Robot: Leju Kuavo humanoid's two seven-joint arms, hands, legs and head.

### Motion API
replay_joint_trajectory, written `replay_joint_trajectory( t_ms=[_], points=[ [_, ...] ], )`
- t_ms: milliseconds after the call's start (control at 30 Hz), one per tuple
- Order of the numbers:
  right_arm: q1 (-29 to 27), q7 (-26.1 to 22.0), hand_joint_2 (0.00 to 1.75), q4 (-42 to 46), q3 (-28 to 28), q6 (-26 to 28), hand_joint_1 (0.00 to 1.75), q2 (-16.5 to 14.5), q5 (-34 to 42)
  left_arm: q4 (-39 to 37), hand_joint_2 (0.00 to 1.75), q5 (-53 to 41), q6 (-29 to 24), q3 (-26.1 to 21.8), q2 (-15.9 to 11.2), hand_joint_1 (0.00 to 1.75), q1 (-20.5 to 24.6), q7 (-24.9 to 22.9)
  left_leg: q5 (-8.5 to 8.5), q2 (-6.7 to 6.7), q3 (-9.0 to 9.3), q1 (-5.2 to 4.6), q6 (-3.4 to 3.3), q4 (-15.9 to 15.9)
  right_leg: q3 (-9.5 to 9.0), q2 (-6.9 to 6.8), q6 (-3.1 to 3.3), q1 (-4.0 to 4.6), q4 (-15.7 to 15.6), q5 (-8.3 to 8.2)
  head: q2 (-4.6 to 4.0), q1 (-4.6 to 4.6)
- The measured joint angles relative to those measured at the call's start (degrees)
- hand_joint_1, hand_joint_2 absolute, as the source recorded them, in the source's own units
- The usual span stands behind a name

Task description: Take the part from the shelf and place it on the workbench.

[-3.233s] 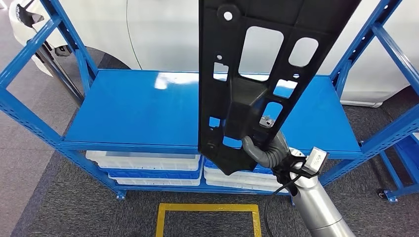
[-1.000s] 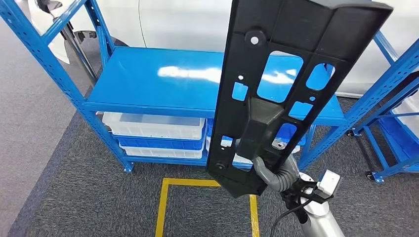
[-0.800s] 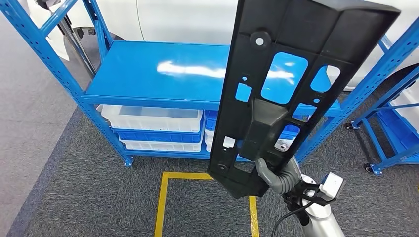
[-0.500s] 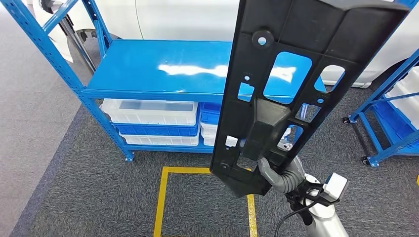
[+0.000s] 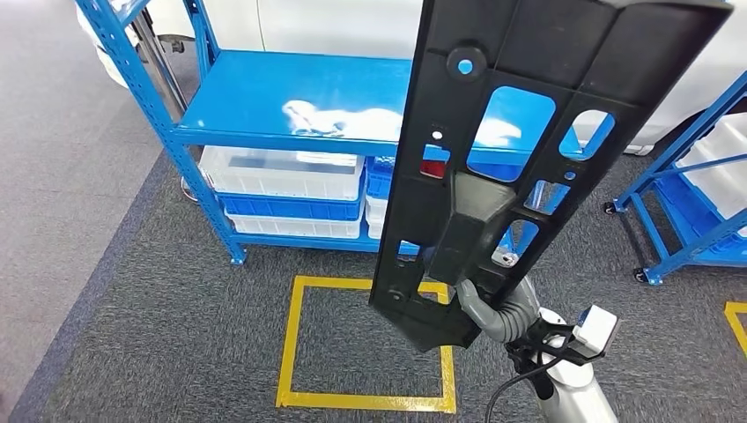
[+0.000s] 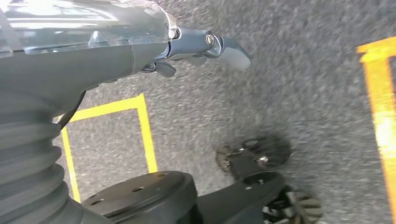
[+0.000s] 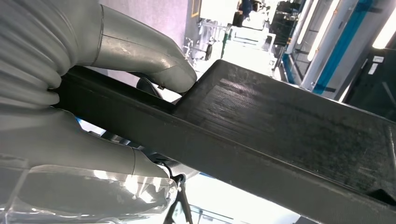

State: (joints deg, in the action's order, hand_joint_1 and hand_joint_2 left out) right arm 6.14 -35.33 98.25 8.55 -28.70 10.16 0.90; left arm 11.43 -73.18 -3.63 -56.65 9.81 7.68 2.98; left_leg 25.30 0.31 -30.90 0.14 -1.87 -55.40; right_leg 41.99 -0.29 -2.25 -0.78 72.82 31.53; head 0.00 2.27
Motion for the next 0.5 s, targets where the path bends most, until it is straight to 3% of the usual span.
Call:
replay_joint_trajectory(
  t_ms=[33,67,133,200,233,300,367,467,500],
  points=[
    [0.0,0.0,1.75,0.0,0.0,0.0,1.75,0.0,0.0,0.0,1.75,0.0,0.0,0.0,0.0,0.0,-0.1,0.0,-0.49,0.02,-0.8,0.0,0.1,-0.1,-0.18,0.0,-0.11,-0.04,1.7,-0.64,0.0,0.0],
    [0.0,0.1,1.75,0.0,0.0,0.0,1.75,0.0,0.0,0.0,1.75,0.0,0.1,0.0,0.0,0.0,-0.1,0.0,-0.99,0.04,-1.55,0.01,0.24,-0.1,-1.42,0.0,-0.16,-0.07,1.2,-2.26,0.0,0.01],
    [0.0,0.2,1.75,0.0,0.0,-0.1,1.75,0.0,0.2,0.0,1.75,-0.1,0.2,0.0,0.1,0.0,-0.1,0.1,-1.79,0.1,-2.64,0.01,0.62,-0.4,-6.84,-0.09,0.0,-0.11,-5.7,-4.86,0.0,0.01],
    [0.1,0.2,1.75,0.0,-0.1,-0.5,1.75,0.0,0.6,0.0,1.75,-0.1,0.2,0.0,0.2,0.0,-0.1,0.1,-2.34,0.26,-3.23,-0.1,1.11,-0.7,-12.09,-0.31,0.64,0.18,-13.9,-4.22,0.0,0.02],
    [0.2,0.3,1.75,-0.1,-0.1,-0.7,1.75,0.0,0.8,0.0,1.75,-0.1,0.1,0.0,0.3,0.0,-0.1,0.1,-2.59,0.39,-3.42,-0.13,1.42,-0.8,-13.28,-0.36,1.04,0.39,-16.0,-3.49,0.0,0.01],
    [0.3,0.3,1.75,-0.3,-0.2,-1.0,1.75,0.0,1.2,0.0,1.75,-0.2,0.1,0.1,0.3,0.0,-0.1,0.1,-2.91,0.67,-3.7,-0.11,2.02,-0.9,-13.34,-0.16,1.95,0.42,-17.0,-3.44,0.0,0.02],
    [0.3,0.3,1.75,-0.4,-0.3,-1.2,1.75,0.1,1.4,0.0,1.75,-0.4,0.0,0.1,0.3,0.0,-0.1,0.0,-1.24,0.55,-4.66,-0.04,2.59,-2.9,-13.06,0.16,2.85,0.18,-17.2,-4.04,0.0,0.02],
    [-0.2,0.3,1.75,-0.5,-0.7,-1.2,1.75,0.2,1.9,0.0,1.75,-0.6,0.0,0.3,0.3,0.0,-0.3,-0.2,4.91,0.19,-8.98,0.13,3.2,-14.1,-12.54,0.67,3.52,0.21,-17.2,-4.63,0.0,0.02],
    [-0.6,0.3,1.75,-0.5,-0.8,-1.2,1.75,0.2,2.0,0.0,1.75,-0.6,0.0,0.4,0.4,0.0,-0.4,-0.3,5.99,0.19,-10.2,0.16,3.28,-17.4,-12.37,0.93,3.55,0.25,-17.1,-4.71,0.0,0.02]
  ],
)
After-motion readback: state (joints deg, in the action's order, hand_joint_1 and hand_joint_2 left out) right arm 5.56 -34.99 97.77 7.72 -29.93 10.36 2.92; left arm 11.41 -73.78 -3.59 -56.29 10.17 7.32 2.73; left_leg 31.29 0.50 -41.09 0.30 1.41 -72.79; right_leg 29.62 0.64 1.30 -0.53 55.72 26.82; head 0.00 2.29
